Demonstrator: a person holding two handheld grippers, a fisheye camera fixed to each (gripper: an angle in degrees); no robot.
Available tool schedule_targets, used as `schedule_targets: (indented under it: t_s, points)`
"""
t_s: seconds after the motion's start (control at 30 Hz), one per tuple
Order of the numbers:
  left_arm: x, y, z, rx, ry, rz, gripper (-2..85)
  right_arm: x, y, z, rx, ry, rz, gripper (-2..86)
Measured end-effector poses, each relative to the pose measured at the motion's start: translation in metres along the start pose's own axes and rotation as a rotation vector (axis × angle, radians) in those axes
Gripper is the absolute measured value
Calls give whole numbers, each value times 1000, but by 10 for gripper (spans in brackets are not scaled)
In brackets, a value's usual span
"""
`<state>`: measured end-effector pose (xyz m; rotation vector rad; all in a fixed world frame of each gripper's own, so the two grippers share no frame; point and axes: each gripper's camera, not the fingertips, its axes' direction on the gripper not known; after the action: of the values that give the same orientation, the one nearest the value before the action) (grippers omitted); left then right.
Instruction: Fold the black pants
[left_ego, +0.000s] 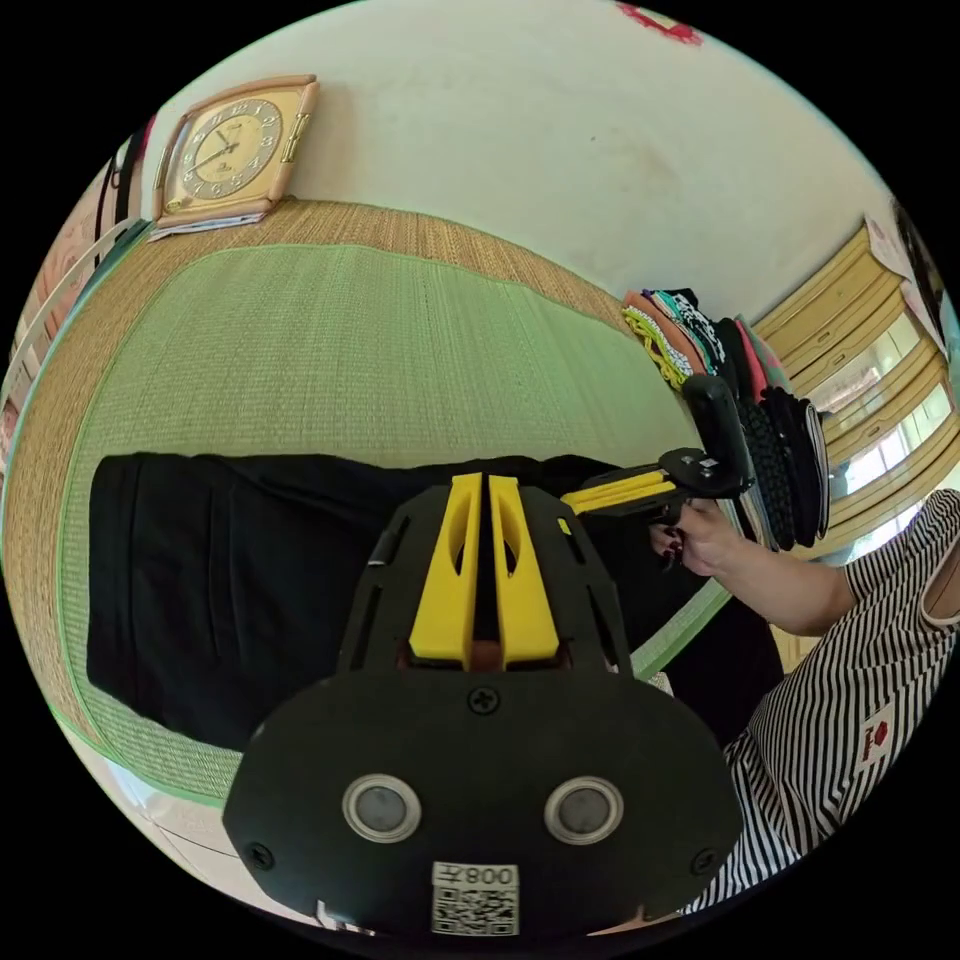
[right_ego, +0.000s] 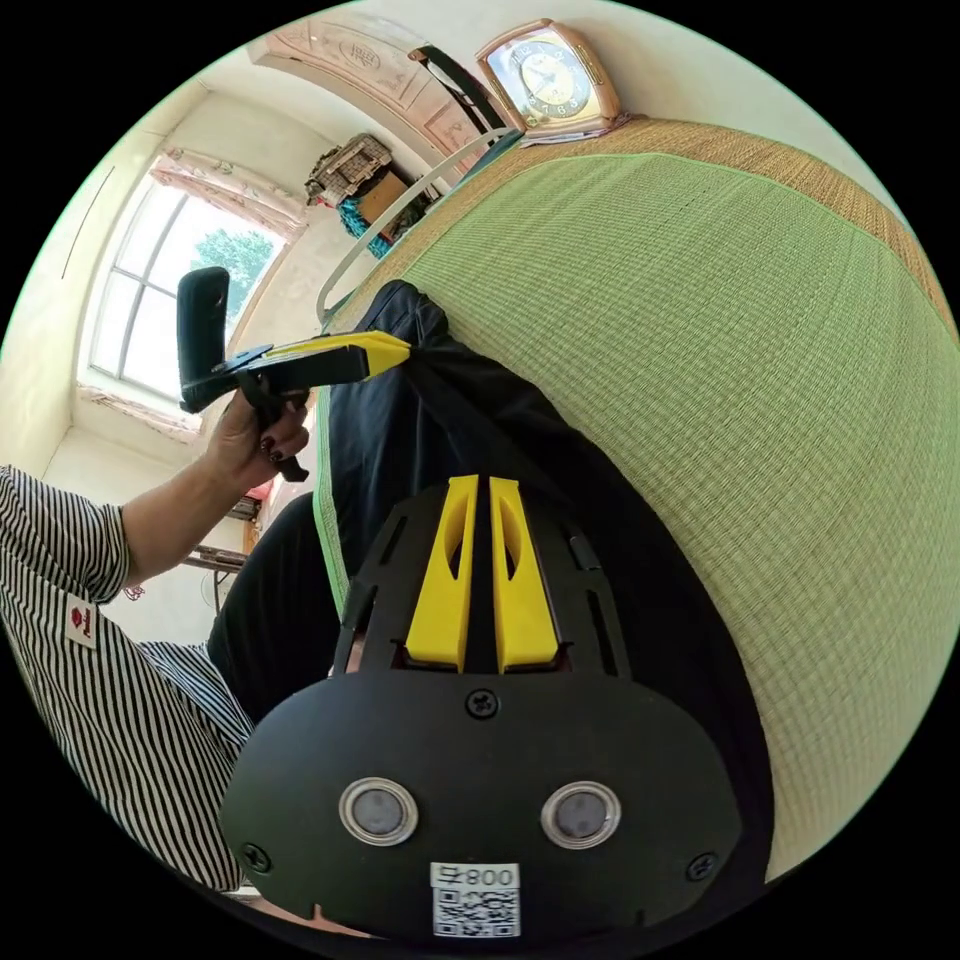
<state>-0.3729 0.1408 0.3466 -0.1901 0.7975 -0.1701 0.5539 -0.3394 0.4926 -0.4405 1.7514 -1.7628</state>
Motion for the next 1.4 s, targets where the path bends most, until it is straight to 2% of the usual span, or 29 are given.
schedule_targets:
  t_s: [0.13, 0.27, 0.4, 0.57, 0.83, 1.0, 1.13, 1.27, 1.4]
  points:
    - [-27, 25, -27, 29, 32, -56, 12, -18, -14, -12, 52, 26, -40, 37]
    - [-48, 35, -47, 44, 53, -66, 12, -49, -44, -22, 111, 153, -163, 52]
    - [-65, 42, -63, 64, 77, -78, 12, -71, -79, 1, 24, 197, -309, 59]
    - [-85, 49, -80, 75, 92, -84, 11, -83, -103, 28, -62, 241, -377, 65]
    - [-108, 53, -98, 102, 126, -103, 8, -92, -135, 36, -65, 295, -378, 21]
    - [-118, 55, -114, 185, 120, -121, 3, -87, -163, 14, 18, 313, -316, 8]
    - [-129, 46, -104, 146, 167, -136, 1, -66, -187, 5, 10, 231, -236, 6]
    - [-127, 19, -83, 73, 121, -96, 1, -35, -211, 8, -52, 147, -127, 3]
    - [-126, 1, -62, -24, 31, -81, 1, -11, -226, 10, -77, 146, -29, 1]
